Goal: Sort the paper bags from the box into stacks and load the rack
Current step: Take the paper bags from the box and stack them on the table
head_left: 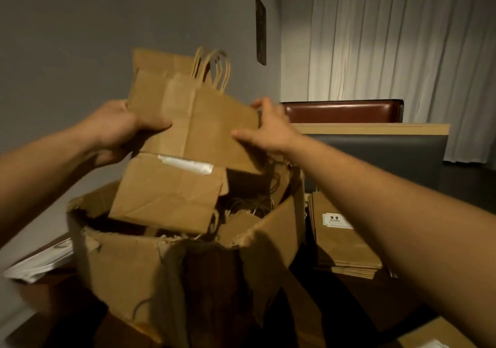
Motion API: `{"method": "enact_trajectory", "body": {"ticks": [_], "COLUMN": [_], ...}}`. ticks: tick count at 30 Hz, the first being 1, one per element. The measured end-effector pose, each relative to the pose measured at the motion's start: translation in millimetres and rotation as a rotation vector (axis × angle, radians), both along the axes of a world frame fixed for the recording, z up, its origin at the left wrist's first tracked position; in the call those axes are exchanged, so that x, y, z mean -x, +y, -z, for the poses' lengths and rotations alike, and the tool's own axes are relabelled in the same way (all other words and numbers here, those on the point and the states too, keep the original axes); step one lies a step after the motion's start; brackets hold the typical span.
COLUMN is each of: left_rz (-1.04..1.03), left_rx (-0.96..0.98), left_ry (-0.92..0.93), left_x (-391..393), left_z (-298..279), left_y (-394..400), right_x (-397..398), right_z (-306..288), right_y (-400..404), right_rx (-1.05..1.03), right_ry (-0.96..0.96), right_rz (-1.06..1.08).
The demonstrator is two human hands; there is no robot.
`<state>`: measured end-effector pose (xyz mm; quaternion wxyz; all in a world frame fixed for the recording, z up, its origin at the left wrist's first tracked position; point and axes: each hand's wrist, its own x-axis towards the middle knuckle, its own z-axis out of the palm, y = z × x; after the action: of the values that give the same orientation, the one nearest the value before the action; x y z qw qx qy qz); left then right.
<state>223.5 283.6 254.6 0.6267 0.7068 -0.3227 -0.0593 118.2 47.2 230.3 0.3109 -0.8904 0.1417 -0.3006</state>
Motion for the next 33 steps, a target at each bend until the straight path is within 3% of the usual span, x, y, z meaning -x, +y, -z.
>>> {"method": "enact_trajectory", "body": {"ticks": [6, 10, 12, 17, 19, 22, 25, 28, 33], "left_rz": [0.131, 0.261, 0.321, 0.651, 0.712, 0.630, 0.552, 0.603, 0.724], "left_rx": [0.323, 0.301, 0.263, 0.233, 0.206, 0.219, 0.152, 0.071, 0.014], "left_ry": [0.204, 0.358, 0.443, 0.749, 0.732, 0.714, 0.563, 0.497, 0.538], "left_x": [57.9, 92.9, 117.8, 190.9, 212.3, 231.8, 231.2, 227.9, 222.8], "left_z": [-24.3, -8.3, 14.8, 107.5, 146.5, 187.1, 208.5, 219.9, 232.2], "left_y": [-34.2, -97.4, -130.9, -184.5, -191.8, -210.2, -220.7, -223.4, -231.4], "right_x": [75.0, 129.5, 154.1, 215.6, 224.6, 240.7, 268.5, 297.2, 323.8], "right_z": [-24.3, 1.2, 18.1, 77.4, 101.6, 118.8, 97.1, 52.6, 4.4], "right_y": [-46.0, -59.5, -62.5, -97.7, -109.2, -131.4, -155.6, -171.3, -184.7], "right_rx": [-0.436, -1.033, -1.143, -0.973, -1.013, -0.970, -0.727, -0.469, -0.289], "right_ry": [-0.254, -0.481, -0.541, -0.630, -0.601, -0.630, -0.673, -0.672, -0.802], "right_rz": [0.121, -0.127, -0.107, 0.377, 0.455, 0.498, 0.503, 0.488, 0.570]}}
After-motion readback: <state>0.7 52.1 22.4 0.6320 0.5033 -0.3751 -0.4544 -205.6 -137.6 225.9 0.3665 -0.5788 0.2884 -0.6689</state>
